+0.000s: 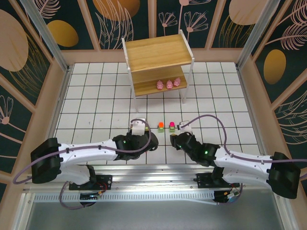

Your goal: Place and organize the plastic toys onto the shelf

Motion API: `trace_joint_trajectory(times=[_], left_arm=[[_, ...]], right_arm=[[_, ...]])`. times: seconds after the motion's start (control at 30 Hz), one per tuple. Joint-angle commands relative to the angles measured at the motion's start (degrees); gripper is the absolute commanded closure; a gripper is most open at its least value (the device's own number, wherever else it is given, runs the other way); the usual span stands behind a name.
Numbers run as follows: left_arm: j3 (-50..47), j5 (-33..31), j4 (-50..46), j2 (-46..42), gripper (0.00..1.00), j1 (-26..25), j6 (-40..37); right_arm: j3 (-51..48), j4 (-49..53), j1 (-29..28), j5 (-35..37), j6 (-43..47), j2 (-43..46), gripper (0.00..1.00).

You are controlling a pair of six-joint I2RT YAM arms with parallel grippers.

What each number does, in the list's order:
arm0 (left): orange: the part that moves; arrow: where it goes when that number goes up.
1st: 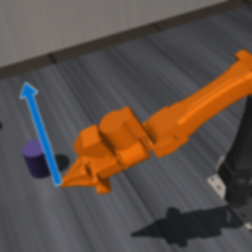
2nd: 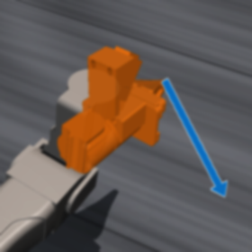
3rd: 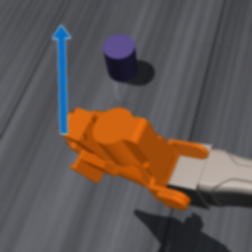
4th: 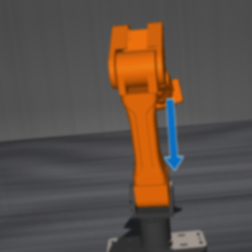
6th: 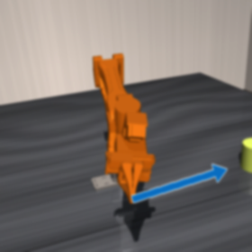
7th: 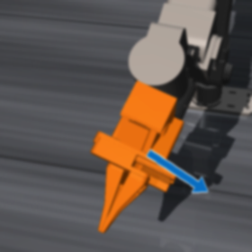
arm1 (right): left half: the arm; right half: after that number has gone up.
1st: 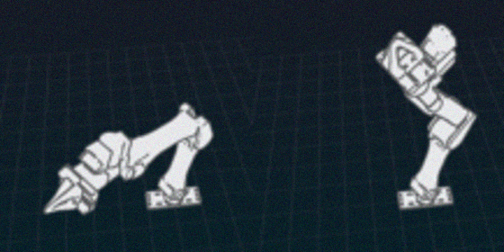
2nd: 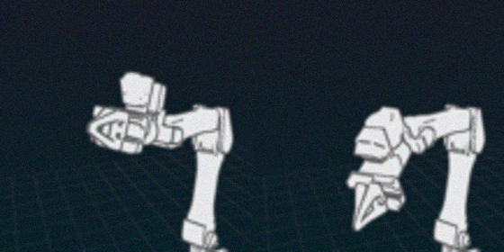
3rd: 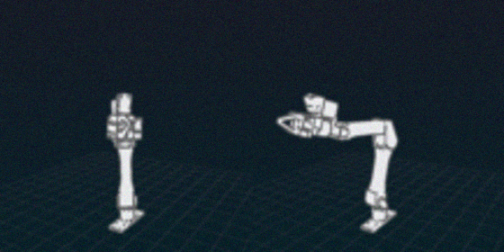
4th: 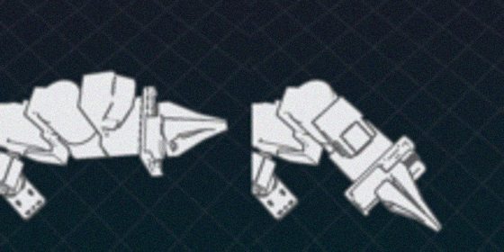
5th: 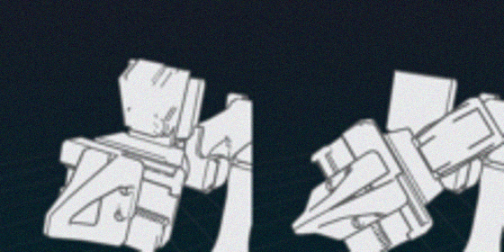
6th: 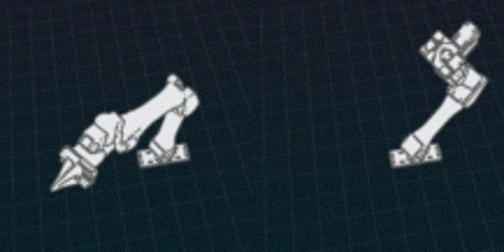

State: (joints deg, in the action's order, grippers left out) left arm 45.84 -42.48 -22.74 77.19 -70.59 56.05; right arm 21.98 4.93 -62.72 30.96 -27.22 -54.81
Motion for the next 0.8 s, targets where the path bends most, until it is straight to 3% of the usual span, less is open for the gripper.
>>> trace_joint_trajectory(times=[0.0, 0.3, 0.77], left_arm=[[-2.7, -0.2, -2.6, -1.7, 0.52, -0.5, 4.9], [-5.9, 3.0, -2.2, -0.9, 0.52, -1.8, 9.1], [-3.5, 7.4, -1.2, 7.4, 0.52, -7.1, 16.5]], right_arm=[[1.8, 0.8, -1.2, -0.2, -1.2, -0.1, 0.44], [1.9, 1.2, -2.2, 0.2, -1.4, -0.8, 0.44], [1.1, 0.5, -2.2, -0.6, -1.0, 0.0, 0.44]])
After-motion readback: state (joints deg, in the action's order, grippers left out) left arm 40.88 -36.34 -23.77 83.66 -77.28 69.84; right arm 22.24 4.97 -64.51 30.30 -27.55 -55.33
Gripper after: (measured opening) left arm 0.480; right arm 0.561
